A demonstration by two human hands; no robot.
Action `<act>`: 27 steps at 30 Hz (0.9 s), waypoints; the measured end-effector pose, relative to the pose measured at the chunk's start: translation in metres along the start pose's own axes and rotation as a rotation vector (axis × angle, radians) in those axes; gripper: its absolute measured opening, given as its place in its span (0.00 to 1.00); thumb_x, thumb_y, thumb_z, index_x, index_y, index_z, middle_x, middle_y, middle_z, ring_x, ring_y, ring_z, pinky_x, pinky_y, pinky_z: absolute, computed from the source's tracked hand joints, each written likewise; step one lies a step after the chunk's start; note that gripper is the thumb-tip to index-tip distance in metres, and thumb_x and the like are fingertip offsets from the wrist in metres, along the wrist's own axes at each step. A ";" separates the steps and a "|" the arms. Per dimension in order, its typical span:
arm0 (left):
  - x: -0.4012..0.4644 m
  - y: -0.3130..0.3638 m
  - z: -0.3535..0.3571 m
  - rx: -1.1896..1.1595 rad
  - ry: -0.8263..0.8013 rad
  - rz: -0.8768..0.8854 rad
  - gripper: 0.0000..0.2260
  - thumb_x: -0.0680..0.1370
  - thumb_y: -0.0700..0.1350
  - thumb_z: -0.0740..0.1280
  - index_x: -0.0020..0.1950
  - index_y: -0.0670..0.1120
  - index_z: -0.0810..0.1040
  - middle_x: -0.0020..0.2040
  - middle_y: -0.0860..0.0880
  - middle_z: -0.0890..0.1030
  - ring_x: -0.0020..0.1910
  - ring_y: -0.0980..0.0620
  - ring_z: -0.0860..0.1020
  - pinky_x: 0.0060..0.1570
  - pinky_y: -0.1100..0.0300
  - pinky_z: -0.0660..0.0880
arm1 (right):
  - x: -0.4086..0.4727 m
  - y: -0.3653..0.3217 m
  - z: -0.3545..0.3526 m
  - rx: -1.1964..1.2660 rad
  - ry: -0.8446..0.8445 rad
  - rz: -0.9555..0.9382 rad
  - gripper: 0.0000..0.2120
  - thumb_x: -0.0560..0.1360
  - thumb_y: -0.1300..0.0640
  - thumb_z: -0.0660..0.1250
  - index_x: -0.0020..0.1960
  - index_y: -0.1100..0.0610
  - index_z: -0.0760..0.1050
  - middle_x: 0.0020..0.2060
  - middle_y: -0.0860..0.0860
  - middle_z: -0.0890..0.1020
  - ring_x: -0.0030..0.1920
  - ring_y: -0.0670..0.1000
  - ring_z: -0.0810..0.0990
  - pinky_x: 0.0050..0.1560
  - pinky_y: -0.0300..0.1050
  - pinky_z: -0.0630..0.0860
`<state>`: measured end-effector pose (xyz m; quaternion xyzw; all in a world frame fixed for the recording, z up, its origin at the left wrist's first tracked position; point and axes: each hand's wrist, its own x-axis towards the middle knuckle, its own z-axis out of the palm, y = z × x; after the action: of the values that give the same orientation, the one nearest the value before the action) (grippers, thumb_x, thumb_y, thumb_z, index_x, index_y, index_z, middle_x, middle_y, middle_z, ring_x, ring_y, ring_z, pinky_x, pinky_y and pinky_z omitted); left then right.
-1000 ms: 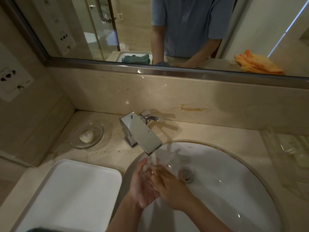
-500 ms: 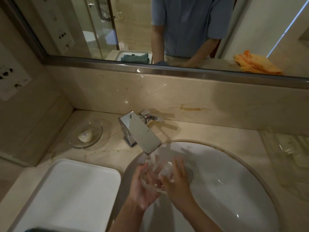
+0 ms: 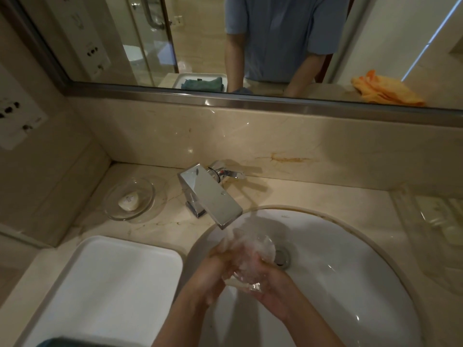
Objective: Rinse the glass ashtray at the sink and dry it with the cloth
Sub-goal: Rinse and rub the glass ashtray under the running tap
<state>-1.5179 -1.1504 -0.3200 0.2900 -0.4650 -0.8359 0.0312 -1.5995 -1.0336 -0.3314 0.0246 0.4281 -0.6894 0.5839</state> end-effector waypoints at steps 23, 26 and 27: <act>-0.007 0.018 0.010 0.554 0.278 0.109 0.10 0.79 0.48 0.62 0.49 0.43 0.79 0.44 0.42 0.84 0.39 0.50 0.81 0.38 0.60 0.75 | 0.010 -0.010 -0.006 -0.480 0.144 -0.015 0.15 0.77 0.49 0.62 0.53 0.59 0.78 0.47 0.54 0.85 0.44 0.53 0.85 0.32 0.44 0.78; -0.005 0.018 0.010 0.616 0.311 0.145 0.09 0.79 0.45 0.61 0.45 0.47 0.80 0.40 0.48 0.84 0.34 0.58 0.80 0.36 0.65 0.75 | 0.014 -0.011 -0.007 -0.537 0.152 -0.054 0.12 0.76 0.49 0.64 0.51 0.56 0.78 0.46 0.52 0.86 0.45 0.52 0.85 0.31 0.43 0.78; -0.005 0.017 0.010 0.639 0.333 0.156 0.09 0.79 0.44 0.61 0.44 0.47 0.80 0.39 0.49 0.84 0.33 0.58 0.80 0.37 0.63 0.76 | 0.016 -0.010 -0.007 -0.552 0.160 -0.062 0.10 0.76 0.50 0.65 0.50 0.55 0.78 0.44 0.51 0.86 0.44 0.51 0.85 0.31 0.44 0.79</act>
<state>-1.5231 -1.1511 -0.3000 0.3810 -0.7118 -0.5849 0.0778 -1.6163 -1.0426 -0.3384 -0.0942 0.6448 -0.5601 0.5116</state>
